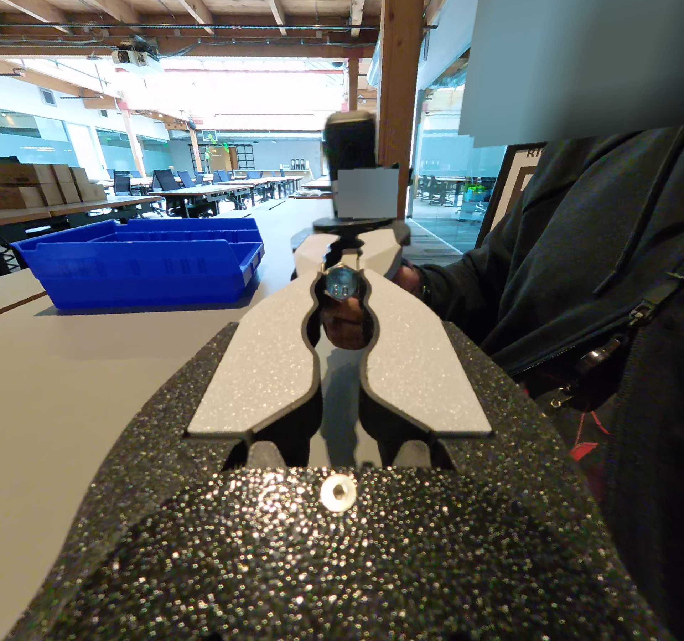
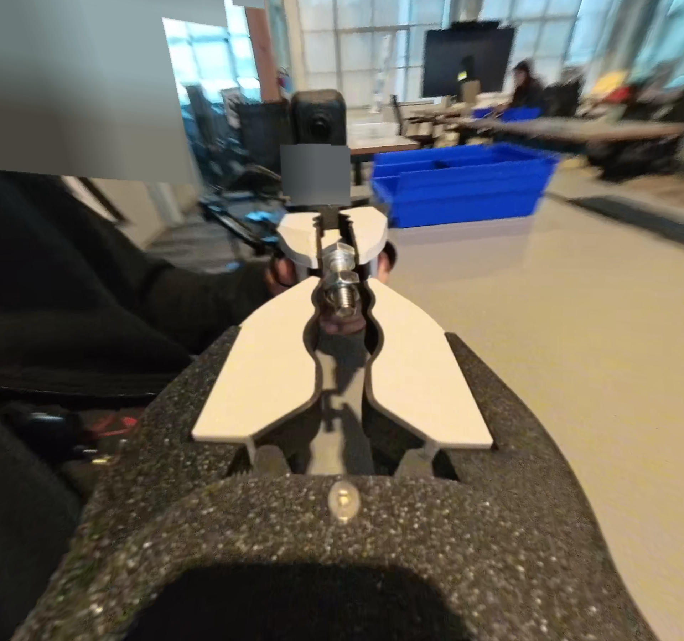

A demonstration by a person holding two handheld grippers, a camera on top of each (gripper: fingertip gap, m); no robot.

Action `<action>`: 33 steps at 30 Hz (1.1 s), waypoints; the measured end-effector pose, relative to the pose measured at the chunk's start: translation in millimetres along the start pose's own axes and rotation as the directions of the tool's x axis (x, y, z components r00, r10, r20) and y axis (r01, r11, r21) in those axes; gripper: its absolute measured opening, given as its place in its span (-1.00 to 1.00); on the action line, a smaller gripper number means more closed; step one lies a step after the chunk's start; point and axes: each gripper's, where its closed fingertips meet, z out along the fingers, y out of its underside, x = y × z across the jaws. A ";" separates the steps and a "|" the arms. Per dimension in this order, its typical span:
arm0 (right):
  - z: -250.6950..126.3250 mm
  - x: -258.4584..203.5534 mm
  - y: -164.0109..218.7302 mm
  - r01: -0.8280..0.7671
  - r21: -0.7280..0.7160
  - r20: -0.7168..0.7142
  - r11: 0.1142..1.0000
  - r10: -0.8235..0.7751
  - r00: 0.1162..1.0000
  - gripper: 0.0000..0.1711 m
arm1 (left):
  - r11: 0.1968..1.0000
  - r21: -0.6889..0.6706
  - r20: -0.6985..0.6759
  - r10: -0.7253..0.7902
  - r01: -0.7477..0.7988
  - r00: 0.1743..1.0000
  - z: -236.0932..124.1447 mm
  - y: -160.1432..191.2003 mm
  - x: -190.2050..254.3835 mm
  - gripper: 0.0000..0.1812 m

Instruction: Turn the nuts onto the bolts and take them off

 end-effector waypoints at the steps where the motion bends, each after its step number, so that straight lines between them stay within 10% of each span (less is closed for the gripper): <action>1: -0.4 -2.7 -0.9 -0.111 0.013 0.070 0.994 0.110 0.991 -0.78 | 1.000 0.001 -0.004 0.011 -0.011 1.000 0.4 -0.5 1.5 -0.82; 7: -5.2 -4.2 -5.0 -0.345 0.089 0.265 0.934 0.312 0.912 -0.74 | 1.000 0.002 0.016 0.012 -0.012 1.000 0.0 -0.7 -1.3 -0.82; 13: -9.3 11.2 -8.4 0.099 0.101 -0.055 0.990 -0.094 0.994 -0.61 | 0.996 0.067 0.016 -0.055 0.053 0.998 -7.2 -7.9 -7.1 -0.82; 24: -2.3 7.9 -0.1 0.562 -0.139 -0.266 0.815 -0.578 0.771 -0.71 | 0.991 0.043 -0.030 -0.125 0.126 0.992 -3.9 -1.7 -5.4 -0.82; 28: -1.9 9.7 0.8 0.556 -0.156 -0.280 0.817 -0.576 0.768 -0.79 | 0.991 0.030 -0.039 -0.128 0.129 0.991 -2.6 0.2 -4.1 -0.82; 33: -1.6 4.8 1.9 0.228 -0.046 -0.111 0.973 -0.232 0.966 -0.80 | 0.995 0.020 -0.028 -0.097 0.098 0.995 -2.0 0.6 -3.2 -0.81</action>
